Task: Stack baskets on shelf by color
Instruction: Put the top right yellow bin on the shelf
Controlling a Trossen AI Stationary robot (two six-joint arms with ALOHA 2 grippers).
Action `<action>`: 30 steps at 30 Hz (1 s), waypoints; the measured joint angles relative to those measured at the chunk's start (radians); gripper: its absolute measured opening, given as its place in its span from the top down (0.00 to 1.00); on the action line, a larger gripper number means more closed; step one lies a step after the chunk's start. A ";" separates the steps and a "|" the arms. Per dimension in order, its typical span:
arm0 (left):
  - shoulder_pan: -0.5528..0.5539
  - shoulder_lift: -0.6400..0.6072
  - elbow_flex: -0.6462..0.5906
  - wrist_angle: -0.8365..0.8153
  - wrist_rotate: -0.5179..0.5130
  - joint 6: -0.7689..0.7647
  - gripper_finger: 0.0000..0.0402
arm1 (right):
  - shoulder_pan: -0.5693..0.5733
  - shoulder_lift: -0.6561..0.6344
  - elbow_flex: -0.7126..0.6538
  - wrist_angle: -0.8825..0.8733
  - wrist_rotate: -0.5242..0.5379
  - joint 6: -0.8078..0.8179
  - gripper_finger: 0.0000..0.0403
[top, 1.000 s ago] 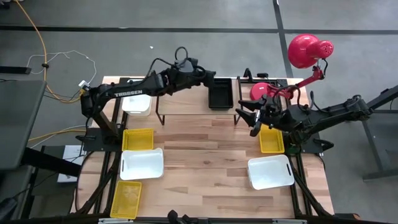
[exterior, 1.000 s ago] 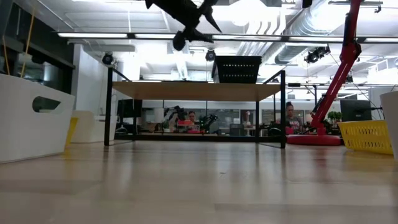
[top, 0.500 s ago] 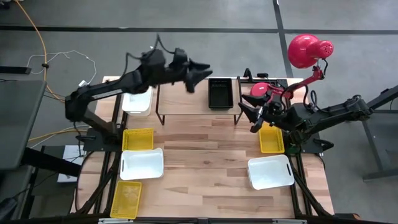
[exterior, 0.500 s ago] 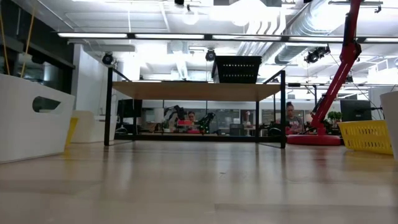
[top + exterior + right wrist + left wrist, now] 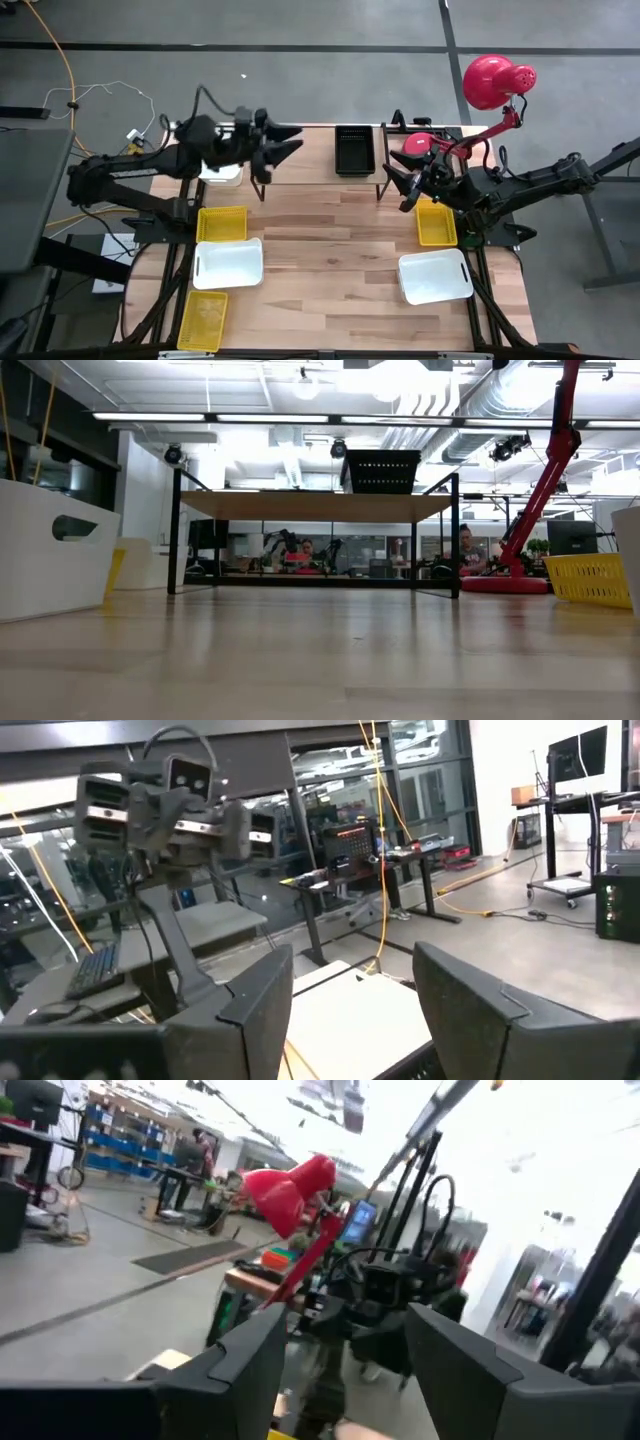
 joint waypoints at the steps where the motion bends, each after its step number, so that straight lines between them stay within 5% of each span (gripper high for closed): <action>1: -0.009 -0.022 -0.035 0.033 -0.014 -0.014 0.51 | 0.000 0.000 0.000 -0.006 0.000 0.004 0.52; 7: -0.044 -0.142 -0.186 0.150 -0.051 -0.037 0.51 | 0.000 0.000 0.000 -0.022 -0.027 0.109 0.52; 19: -0.042 -0.258 -0.199 0.012 0.042 -0.029 0.51 | 0.000 0.000 0.000 -0.040 -0.145 0.287 0.52; 30: -0.038 -0.266 -0.199 0.011 0.041 -0.015 0.51 | 0.000 0.021 0.000 -0.543 -0.455 0.826 0.52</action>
